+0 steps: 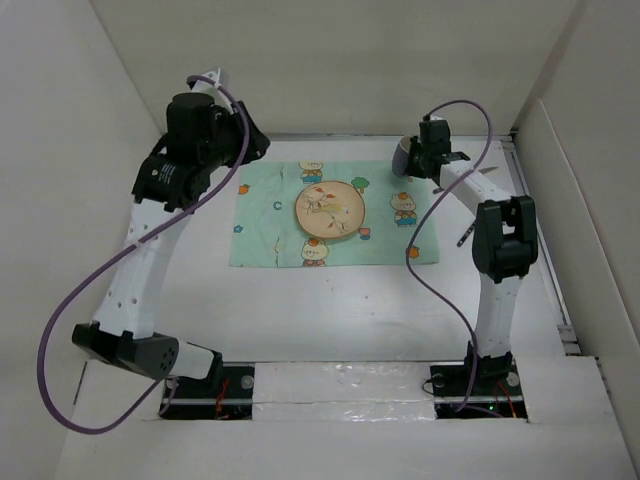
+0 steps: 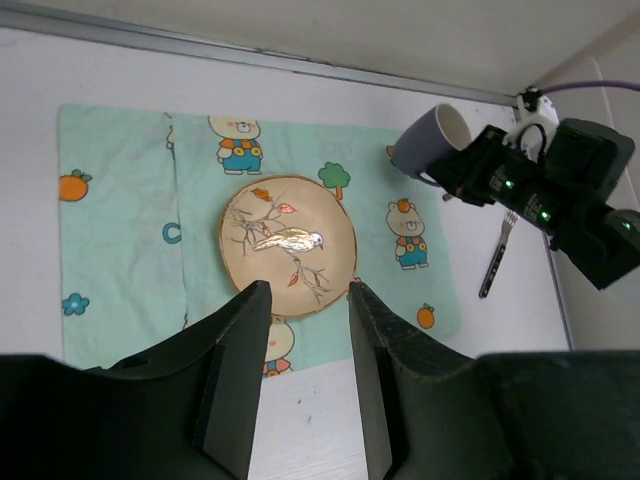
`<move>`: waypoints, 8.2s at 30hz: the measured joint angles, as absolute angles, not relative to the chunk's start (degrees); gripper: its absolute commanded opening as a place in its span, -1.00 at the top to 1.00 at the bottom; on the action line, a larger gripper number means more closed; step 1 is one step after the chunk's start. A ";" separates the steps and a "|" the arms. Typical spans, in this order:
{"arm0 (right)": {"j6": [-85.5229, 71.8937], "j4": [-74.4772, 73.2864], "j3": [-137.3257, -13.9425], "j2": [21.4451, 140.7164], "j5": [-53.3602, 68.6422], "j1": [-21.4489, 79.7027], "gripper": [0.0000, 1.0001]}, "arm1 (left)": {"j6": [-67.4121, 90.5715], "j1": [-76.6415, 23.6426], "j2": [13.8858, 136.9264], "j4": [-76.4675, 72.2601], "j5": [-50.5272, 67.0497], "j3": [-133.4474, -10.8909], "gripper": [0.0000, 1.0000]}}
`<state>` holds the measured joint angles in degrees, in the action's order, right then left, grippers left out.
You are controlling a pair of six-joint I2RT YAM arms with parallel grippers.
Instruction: Set the dinner table for one person
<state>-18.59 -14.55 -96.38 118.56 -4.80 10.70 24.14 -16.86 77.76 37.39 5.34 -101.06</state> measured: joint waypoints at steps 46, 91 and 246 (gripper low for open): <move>-26.89 -19.92 -100.16 113.36 -13.04 -3.40 0.68 | 18.70 -20.62 78.94 22.74 13.96 -87.94 0.27; -41.12 -52.38 -129.43 142.74 -15.49 -3.79 1.00 | 12.03 -29.50 77.03 23.05 -0.25 -82.28 0.29; -31.29 -32.51 -79.20 98.96 -9.61 -9.32 0.02 | 16.64 -62.61 86.26 -15.62 -9.39 -78.83 0.19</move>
<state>-31.29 -32.51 -79.20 98.96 -9.61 -9.32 16.64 -62.61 86.26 -15.62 -9.39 -78.83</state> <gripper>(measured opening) 0.450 0.410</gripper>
